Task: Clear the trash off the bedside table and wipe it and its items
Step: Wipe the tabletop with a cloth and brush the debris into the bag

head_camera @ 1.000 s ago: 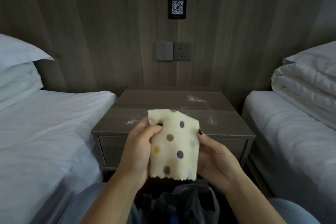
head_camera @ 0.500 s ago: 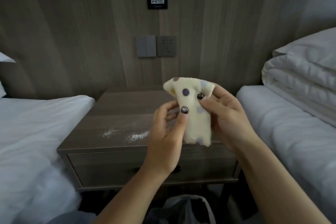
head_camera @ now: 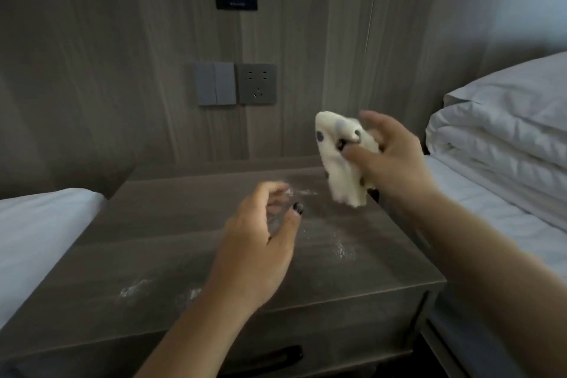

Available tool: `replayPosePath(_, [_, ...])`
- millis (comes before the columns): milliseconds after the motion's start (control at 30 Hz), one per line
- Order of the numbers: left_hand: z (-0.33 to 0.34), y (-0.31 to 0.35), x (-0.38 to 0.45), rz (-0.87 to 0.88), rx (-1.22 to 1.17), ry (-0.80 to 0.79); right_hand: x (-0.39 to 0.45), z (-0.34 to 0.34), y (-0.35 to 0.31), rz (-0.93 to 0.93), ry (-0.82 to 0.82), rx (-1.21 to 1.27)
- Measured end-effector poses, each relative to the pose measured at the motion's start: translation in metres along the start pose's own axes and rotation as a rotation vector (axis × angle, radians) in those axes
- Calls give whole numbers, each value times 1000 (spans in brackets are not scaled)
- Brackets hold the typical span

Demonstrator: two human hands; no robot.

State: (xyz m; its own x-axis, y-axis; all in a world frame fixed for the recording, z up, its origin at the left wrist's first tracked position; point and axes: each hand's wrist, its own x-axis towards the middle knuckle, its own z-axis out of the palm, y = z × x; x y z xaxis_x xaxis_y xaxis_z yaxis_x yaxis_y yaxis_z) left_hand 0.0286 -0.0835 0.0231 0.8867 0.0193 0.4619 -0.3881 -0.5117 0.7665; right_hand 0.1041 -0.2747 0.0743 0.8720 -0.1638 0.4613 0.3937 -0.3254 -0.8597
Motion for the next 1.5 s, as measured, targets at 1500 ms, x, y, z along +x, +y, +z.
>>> replayPosePath(1500, [-44, -96, 68, -157, 274, 82, 170, 114, 124, -253, -643, -793])
